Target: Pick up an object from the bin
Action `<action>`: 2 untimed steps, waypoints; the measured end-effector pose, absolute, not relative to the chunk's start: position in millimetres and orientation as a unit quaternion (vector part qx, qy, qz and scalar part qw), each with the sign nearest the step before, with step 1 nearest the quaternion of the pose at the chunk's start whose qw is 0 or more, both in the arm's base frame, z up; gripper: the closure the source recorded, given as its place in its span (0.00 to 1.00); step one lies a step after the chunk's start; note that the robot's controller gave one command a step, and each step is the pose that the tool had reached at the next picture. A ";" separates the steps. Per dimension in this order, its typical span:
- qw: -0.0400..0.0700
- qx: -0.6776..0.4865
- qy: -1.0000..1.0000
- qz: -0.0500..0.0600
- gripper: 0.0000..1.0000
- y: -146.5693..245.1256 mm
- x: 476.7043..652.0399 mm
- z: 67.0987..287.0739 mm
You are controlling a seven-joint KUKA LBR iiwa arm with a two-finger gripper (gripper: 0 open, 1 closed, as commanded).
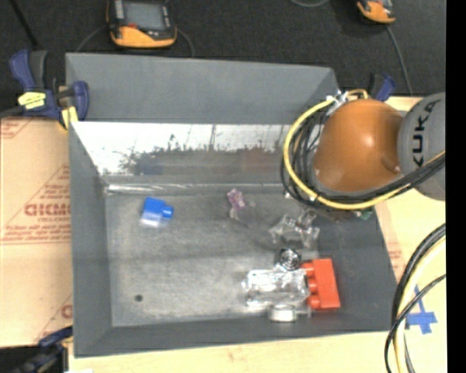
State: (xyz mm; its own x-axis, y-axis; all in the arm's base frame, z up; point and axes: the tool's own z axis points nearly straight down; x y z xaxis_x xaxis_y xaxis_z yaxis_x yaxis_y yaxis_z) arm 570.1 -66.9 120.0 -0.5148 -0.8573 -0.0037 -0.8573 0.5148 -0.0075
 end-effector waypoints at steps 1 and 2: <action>0.002 -0.492 0.871 0.000 0.00 -65.6 569.0 117.7; 0.001 -0.521 0.854 0.001 0.00 -72.0 528.9 69.8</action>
Offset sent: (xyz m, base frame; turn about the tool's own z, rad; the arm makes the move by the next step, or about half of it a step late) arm 0.0000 0.0000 0.0000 0.0000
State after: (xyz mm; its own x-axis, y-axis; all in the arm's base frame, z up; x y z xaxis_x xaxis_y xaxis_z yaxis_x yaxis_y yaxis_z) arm 528.9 -72.0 69.8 -0.4572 -0.8894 -0.0029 -0.8894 0.4572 0.0000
